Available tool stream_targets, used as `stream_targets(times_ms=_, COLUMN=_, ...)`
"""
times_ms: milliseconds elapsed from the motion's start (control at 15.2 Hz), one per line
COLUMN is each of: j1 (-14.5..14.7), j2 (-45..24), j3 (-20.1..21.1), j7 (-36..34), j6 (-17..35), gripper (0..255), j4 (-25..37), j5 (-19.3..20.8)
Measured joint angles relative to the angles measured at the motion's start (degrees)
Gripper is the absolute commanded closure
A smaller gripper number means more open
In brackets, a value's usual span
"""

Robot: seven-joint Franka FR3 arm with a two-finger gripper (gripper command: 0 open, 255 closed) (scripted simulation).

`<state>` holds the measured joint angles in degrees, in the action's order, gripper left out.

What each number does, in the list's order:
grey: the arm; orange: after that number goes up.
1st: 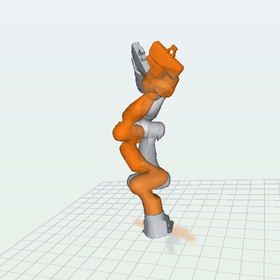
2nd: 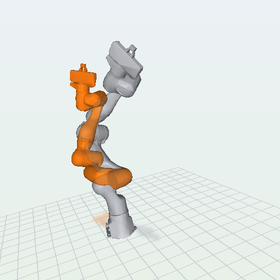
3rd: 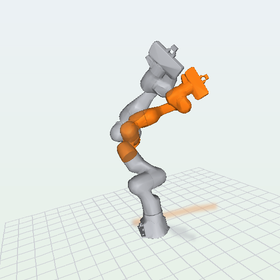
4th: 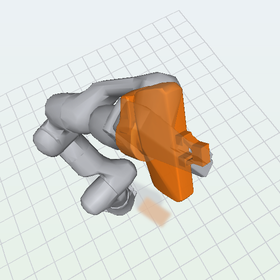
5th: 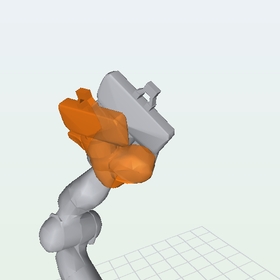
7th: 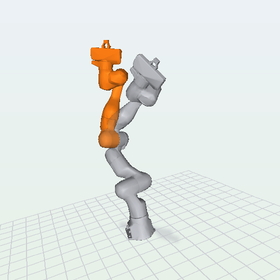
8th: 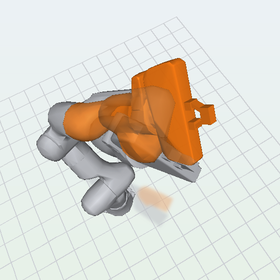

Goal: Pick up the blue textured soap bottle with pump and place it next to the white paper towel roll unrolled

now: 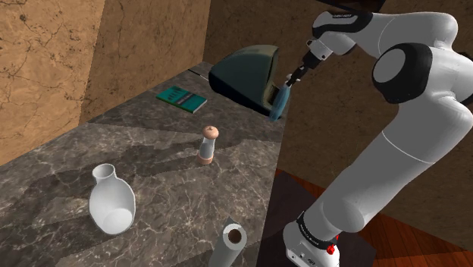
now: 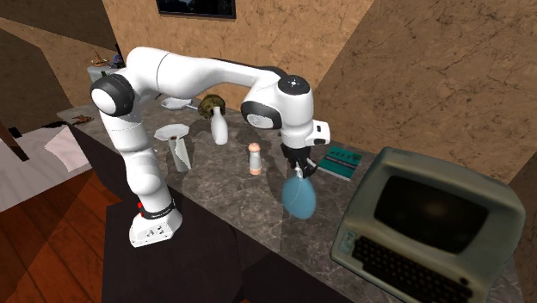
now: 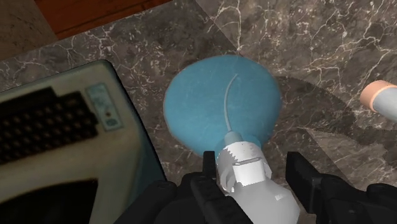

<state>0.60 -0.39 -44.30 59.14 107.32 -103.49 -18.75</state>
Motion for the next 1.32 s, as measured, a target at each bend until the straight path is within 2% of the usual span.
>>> stream_targets(times_ms=726, j1=-0.35, j2=-0.58, j3=-0.32, j7=-2.07, j6=-8.23, gripper=255, j4=8.85, j5=0.19)
stream_targets(times_ms=1320, j1=-1.52, j2=-3.44, j3=-1.09, j7=-2.78, j6=-16.02, gripper=255, j4=18.5, j5=-1.74)
